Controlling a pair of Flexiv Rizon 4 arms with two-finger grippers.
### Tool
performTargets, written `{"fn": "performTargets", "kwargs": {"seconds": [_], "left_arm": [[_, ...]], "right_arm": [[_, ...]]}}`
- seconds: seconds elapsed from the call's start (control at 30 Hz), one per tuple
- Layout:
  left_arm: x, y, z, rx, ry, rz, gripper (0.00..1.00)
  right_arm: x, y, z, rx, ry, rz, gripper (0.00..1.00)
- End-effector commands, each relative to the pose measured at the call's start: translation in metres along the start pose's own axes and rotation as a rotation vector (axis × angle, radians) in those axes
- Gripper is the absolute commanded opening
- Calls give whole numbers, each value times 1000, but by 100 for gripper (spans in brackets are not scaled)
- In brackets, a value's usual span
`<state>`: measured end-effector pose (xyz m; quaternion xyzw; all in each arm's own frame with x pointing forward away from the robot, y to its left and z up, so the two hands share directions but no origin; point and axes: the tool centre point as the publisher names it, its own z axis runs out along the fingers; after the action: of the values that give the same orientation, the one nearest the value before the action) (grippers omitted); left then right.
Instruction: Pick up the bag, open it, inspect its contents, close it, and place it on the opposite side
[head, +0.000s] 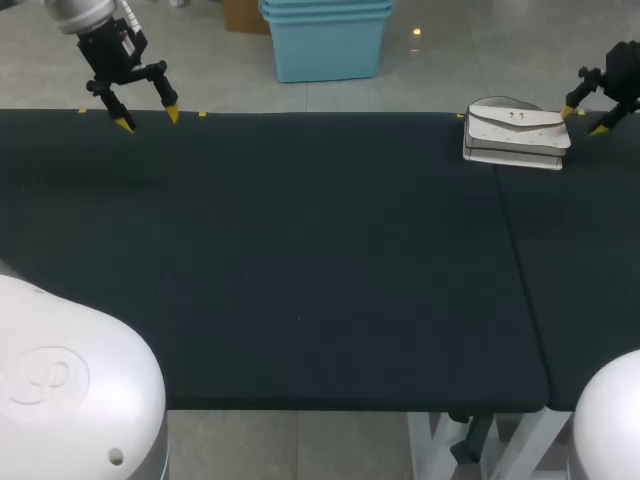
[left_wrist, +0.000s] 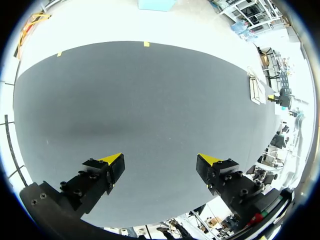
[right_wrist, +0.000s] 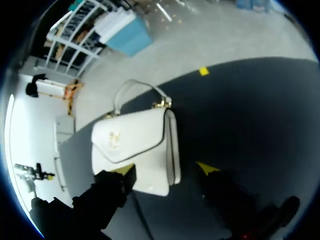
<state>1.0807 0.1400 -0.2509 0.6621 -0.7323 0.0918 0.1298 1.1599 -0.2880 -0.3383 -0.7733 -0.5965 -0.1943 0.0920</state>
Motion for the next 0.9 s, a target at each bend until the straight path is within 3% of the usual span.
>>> {"fn": "performTargets", "kwargs": {"seconds": [0.03, 0.4, 0.7, 0.9], "left_arm": [[5, 6, -3, 15, -19, 2, 100], [13, 11, -8, 35, -82, 4, 100], [17, 12, -14, 69, -123, -31, 100], [17, 12, -14, 73, -134, -36, 100]], "right_arm": [[14, -27, -28, -100, -101, -11, 100], [31, -59, -71, -190, -233, -23, 100], [40, -82, -86, -197, -281, -43, 100], [41, -83, -87, -196, -281, -42, 100]]}}
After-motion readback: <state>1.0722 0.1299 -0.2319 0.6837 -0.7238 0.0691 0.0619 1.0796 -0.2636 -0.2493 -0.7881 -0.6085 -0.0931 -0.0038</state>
